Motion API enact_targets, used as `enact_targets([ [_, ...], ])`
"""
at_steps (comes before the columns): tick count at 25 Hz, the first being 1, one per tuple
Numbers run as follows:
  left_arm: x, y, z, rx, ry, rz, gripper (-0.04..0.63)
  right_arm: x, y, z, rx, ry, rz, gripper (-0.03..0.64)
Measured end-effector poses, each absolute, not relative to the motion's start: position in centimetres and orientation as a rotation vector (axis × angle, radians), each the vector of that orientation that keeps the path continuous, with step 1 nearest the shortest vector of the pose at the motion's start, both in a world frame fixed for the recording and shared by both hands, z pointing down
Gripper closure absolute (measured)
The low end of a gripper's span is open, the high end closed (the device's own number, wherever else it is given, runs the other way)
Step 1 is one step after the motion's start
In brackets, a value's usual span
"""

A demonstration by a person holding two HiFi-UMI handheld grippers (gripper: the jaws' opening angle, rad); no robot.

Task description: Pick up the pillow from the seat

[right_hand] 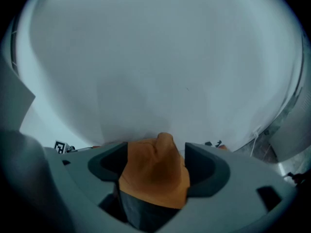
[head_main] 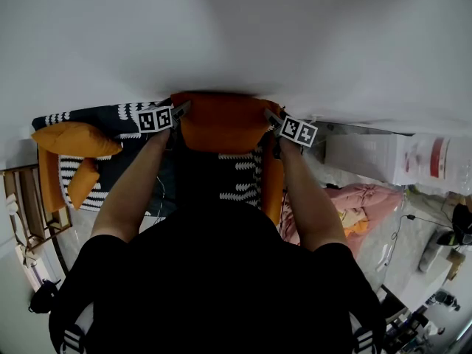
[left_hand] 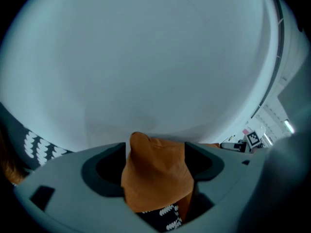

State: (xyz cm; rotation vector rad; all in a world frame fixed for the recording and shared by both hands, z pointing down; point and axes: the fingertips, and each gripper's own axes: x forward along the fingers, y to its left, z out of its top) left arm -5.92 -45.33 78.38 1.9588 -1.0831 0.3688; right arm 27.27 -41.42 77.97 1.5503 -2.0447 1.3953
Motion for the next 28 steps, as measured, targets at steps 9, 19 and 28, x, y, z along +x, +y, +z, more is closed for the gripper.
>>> enact_targets([
  [9, -5.7, -46.4, 79.6, 1.883, -1.087, 0.306, 0.241, 26.7, -42.9, 78.9, 1.566, -2.041, 1.404, 0.305],
  [19, -5.9, -46.3, 79.5, 1.898, -1.106, 0.307, 0.369, 26.5, -42.8, 79.0, 1.565, -2.029, 1.383, 0.363],
  [28, -5.9, -45.6, 79.3, 1.905, -1.105, 0.311, 0.446, 26.7, -42.0, 78.8, 1.559, -2.027, 1.379, 0.417],
])
